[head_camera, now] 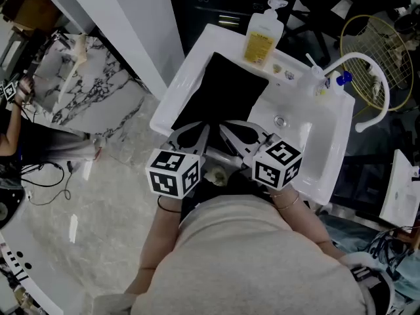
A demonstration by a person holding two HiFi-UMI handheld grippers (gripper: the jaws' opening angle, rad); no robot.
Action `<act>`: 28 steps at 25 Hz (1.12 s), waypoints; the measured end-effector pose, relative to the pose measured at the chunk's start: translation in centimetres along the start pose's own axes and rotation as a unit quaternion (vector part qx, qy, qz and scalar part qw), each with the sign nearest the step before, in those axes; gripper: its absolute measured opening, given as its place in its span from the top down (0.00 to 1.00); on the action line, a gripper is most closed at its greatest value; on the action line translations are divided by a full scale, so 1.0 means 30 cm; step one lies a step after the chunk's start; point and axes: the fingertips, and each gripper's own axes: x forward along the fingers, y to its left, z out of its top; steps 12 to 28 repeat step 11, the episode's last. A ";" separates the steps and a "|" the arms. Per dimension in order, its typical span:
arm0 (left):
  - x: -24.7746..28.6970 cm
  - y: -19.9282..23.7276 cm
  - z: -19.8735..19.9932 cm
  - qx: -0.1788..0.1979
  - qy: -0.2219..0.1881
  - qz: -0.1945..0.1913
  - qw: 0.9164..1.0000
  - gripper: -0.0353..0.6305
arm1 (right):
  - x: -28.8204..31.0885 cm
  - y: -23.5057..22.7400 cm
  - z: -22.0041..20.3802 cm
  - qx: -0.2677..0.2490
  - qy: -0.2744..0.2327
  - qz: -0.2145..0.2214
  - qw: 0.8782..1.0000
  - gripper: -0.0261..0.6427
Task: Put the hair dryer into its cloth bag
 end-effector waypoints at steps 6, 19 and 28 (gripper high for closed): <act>-0.015 0.000 -0.030 -0.008 0.007 0.007 1.000 0.93 | 0.009 0.023 -0.030 0.005 0.010 0.011 1.000 0.96; -0.021 -0.004 -0.051 -0.015 0.014 0.006 1.000 0.93 | -0.009 0.021 -0.036 0.012 0.009 0.007 1.000 0.96; -0.021 -0.004 -0.051 -0.015 0.014 0.006 1.000 0.93 | -0.009 0.021 -0.036 0.012 0.009 0.007 1.000 0.96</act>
